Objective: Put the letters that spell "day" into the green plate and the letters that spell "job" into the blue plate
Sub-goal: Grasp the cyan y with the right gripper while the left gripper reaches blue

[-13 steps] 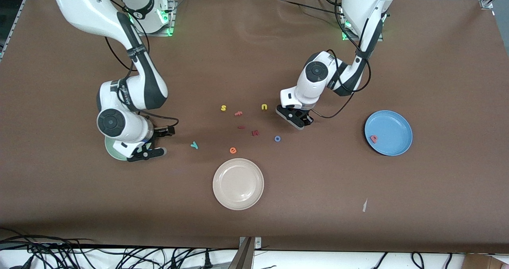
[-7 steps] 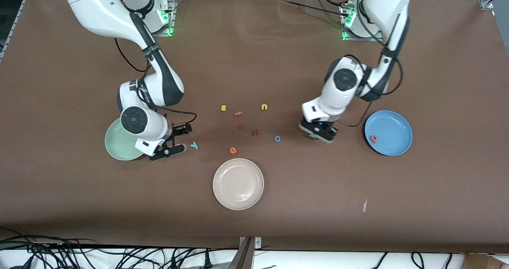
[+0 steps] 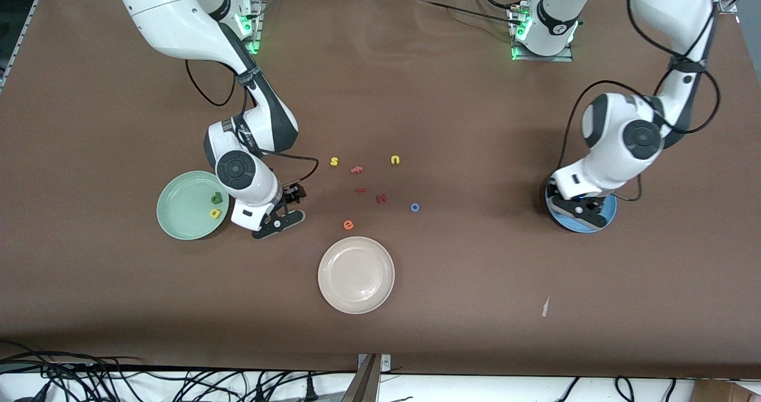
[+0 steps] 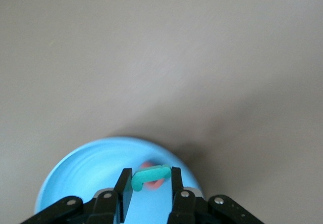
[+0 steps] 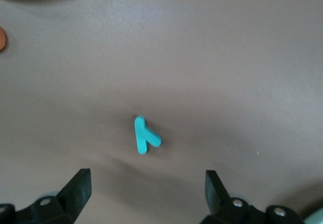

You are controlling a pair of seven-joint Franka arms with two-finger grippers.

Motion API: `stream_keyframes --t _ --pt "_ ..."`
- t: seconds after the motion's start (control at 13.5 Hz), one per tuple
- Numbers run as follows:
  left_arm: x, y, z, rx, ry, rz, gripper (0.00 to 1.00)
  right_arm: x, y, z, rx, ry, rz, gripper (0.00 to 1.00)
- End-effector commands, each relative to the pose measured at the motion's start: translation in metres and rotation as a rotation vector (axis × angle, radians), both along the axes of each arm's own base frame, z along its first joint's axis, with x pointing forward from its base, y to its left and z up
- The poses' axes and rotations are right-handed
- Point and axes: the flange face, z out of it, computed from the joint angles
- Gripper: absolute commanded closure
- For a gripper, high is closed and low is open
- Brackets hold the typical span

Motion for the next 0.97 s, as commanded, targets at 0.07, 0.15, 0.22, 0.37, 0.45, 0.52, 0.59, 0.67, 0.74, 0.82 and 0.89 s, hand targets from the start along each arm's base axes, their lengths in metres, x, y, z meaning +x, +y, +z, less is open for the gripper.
stream_keyframes --t 0.07,0.15,0.22,0.37,0.45,0.52,0.59,0.67,0.74,0.82,0.89 --pt "-0.021 0.027 0.001 0.016 0.033 -0.037 0.37 0.003 0.004 -0.015 0.017 -0.053 0.076 0.00" --pt "-0.023 0.027 -0.003 0.016 0.041 -0.037 0.24 0.001 0.004 -0.019 0.026 -0.069 0.085 0.00" --pt "-0.026 0.027 -0.006 0.016 0.050 -0.037 0.22 -0.002 0.003 -0.025 0.032 -0.079 0.094 0.00" --pt "-0.029 0.027 -0.006 0.013 0.054 -0.030 0.18 -0.009 -0.002 -0.035 0.032 -0.077 0.107 0.01" --pt "-0.029 0.025 -0.007 0.010 0.054 -0.031 0.14 -0.010 -0.002 -0.035 0.033 -0.076 0.126 0.02" --pt "-0.027 0.016 -0.006 0.005 0.051 -0.040 0.13 -0.010 -0.003 -0.035 0.034 -0.076 0.132 0.07" --pt "-0.026 -0.005 -0.005 -0.026 0.047 -0.038 0.13 -0.010 -0.003 -0.035 0.034 -0.076 0.132 0.12" --pt "-0.024 -0.039 -0.009 -0.081 0.052 -0.034 0.12 -0.010 -0.003 -0.035 0.035 -0.076 0.130 0.17" --pt "-0.020 -0.064 -0.010 -0.118 0.049 -0.023 0.12 -0.010 -0.003 -0.035 0.035 -0.074 0.127 0.20" --pt "-0.018 -0.082 -0.012 -0.143 0.048 -0.018 0.12 -0.010 -0.002 -0.034 0.036 -0.075 0.120 0.23" --pt "-0.016 -0.104 -0.014 -0.168 0.050 -0.018 0.12 -0.008 -0.003 -0.033 0.037 -0.078 0.115 0.24"
